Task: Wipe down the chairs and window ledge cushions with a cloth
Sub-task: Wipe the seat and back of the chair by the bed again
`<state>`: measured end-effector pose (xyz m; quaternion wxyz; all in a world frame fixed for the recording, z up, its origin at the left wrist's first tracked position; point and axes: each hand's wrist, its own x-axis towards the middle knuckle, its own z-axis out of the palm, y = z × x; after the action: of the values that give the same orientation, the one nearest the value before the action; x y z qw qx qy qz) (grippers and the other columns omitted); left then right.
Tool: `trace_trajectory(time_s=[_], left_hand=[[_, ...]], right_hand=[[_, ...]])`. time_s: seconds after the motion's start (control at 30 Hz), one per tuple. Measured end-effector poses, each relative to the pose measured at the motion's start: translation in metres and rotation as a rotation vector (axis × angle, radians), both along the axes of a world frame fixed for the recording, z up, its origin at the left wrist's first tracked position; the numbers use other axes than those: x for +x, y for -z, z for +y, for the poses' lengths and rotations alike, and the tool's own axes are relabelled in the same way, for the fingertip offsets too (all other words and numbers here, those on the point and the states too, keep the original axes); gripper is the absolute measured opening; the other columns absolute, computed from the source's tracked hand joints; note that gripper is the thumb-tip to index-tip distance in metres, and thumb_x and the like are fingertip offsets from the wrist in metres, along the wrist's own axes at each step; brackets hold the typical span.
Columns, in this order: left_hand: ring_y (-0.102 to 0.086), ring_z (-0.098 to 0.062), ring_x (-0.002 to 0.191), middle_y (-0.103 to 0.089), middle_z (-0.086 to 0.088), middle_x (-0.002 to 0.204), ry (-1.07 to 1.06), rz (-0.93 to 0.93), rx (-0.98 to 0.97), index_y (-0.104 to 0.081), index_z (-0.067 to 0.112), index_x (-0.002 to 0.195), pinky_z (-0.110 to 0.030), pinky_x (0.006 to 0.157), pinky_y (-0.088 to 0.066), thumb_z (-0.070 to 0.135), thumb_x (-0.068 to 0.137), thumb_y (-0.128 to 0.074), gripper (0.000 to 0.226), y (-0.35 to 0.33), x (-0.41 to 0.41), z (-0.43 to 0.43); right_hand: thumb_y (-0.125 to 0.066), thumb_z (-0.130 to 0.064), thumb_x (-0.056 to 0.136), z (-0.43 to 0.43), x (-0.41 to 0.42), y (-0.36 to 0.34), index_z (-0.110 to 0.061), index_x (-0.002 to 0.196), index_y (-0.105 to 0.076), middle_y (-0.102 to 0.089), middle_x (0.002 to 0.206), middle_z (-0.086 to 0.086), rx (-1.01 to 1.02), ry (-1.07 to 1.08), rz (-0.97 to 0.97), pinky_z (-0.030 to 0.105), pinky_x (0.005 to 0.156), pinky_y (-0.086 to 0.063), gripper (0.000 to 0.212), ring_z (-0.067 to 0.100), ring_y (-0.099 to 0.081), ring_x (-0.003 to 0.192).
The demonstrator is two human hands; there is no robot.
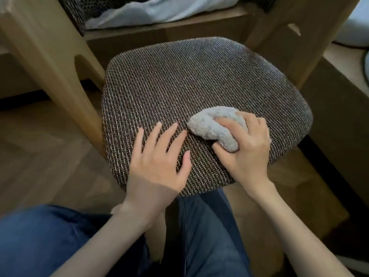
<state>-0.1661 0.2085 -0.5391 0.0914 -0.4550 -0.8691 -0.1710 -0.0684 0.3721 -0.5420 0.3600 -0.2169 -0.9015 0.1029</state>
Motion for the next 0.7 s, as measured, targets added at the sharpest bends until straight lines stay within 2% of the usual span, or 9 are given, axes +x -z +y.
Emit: trace_trajectory(time_s=[0.17,0.3,0.6,0.7], left_hand=[[-0.058,-0.024,0.119,-0.064,-0.002,0.125,0.010,0.129,0.172,-0.068,0.015,0.118,-0.051,0.106,-0.038,0.027,0.093,-0.040,0.039,0.010,0.002,-0.007],[-0.062,-0.022,0.114,-0.067,-0.001,0.118,0.007,0.166,0.246,-0.071,0.015,0.111,-0.050,0.103,-0.042,0.023,0.093,-0.041,0.037,0.012,-0.011,0.003],[-0.062,-0.016,0.112,-0.071,0.001,0.111,-0.042,0.026,0.243,-0.073,0.016,0.107,-0.039,0.106,-0.042,0.025,0.089,-0.046,0.033,-0.003,-0.113,0.057],[-0.056,-0.015,0.121,-0.066,0.001,0.121,-0.040,-0.034,0.196,-0.069,0.018,0.114,-0.038,0.111,-0.035,0.027,0.090,-0.045,0.035,-0.007,-0.143,0.073]], right_hand=[[-0.066,-0.024,0.077,0.000,0.002,0.012,-0.015,0.109,-0.066,-0.059,0.106,0.015,0.005,-0.007,0.201,0.032,0.087,-0.037,0.033,0.028,-0.051,0.098],[-0.066,-0.024,0.078,0.008,-0.013,0.012,-0.016,0.110,-0.065,-0.059,0.104,0.015,-0.003,-0.012,0.235,0.029,0.088,-0.037,0.033,0.028,-0.052,0.097],[-0.059,-0.038,0.078,0.046,-0.106,-0.003,-0.024,0.110,-0.066,-0.057,0.104,0.006,-0.086,0.149,0.068,0.039,0.074,-0.044,0.036,0.025,-0.050,0.090],[-0.059,-0.039,0.079,0.063,-0.135,-0.008,-0.024,0.111,-0.066,-0.058,0.104,0.006,-0.101,0.165,0.027,0.038,0.076,-0.043,0.036,0.027,-0.052,0.090]])
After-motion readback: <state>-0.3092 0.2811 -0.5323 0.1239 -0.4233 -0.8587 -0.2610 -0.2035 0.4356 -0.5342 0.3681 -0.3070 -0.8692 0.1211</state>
